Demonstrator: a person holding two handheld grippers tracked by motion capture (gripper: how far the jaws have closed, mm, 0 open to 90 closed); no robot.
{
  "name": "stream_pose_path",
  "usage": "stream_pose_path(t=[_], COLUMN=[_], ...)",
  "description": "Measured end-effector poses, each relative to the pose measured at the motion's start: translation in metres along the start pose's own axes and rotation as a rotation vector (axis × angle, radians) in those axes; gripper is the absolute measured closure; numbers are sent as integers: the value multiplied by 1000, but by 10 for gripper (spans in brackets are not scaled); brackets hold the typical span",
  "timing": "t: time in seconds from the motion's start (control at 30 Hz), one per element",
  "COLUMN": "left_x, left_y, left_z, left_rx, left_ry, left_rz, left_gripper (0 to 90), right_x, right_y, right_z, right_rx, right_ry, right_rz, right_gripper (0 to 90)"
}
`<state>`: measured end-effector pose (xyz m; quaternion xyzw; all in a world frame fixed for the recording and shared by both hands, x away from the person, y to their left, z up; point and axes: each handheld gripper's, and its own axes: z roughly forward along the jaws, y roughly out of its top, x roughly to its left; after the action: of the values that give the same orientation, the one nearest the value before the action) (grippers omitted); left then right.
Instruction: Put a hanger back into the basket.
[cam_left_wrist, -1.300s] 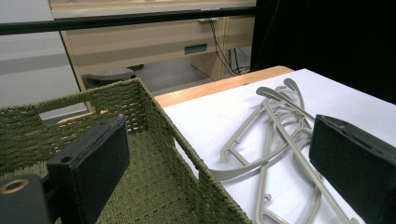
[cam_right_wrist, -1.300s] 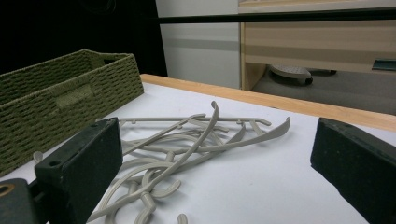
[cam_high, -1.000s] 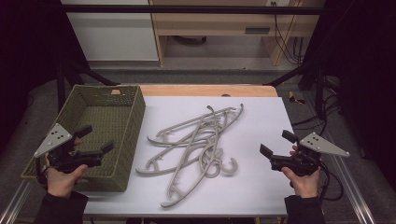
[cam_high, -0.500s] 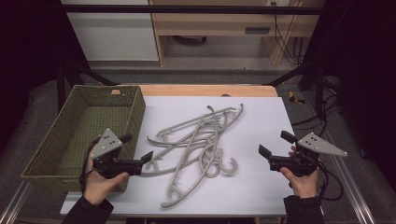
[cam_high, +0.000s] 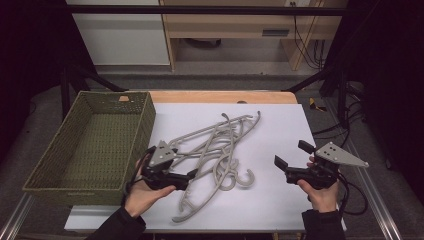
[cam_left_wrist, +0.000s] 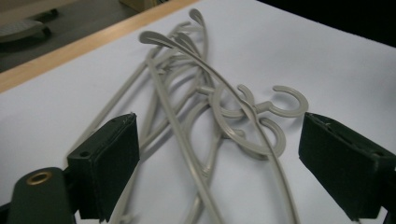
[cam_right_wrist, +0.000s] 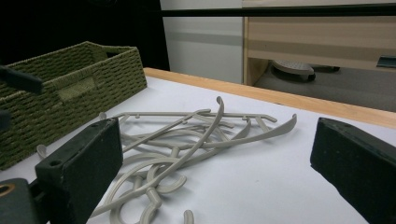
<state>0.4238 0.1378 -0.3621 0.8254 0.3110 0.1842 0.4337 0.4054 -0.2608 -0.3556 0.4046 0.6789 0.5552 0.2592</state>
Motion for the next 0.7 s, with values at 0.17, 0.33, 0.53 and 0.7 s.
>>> stream_pose_path(t=[0.17, 0.33, 0.53, 0.7], left_x=[-18, -27, -36, -44], left_y=[5, 8, 9, 8], left_z=[30, 51, 71, 91], left_rx=[86, 118, 142, 182], left_ry=[-39, -62, -95, -110], left_rz=[53, 48, 35, 46], left_gripper=[138, 179, 257, 303], right_x=[-2, -1, 1, 1], right_y=[0, 0, -1, -1], right_z=[-2, -3, 1, 1], right_rx=[-5, -6, 3, 4], right_ry=[-2, -4, 15, 16], right_rz=[7, 3, -7, -6], right_gripper=[26, 26, 24, 23])
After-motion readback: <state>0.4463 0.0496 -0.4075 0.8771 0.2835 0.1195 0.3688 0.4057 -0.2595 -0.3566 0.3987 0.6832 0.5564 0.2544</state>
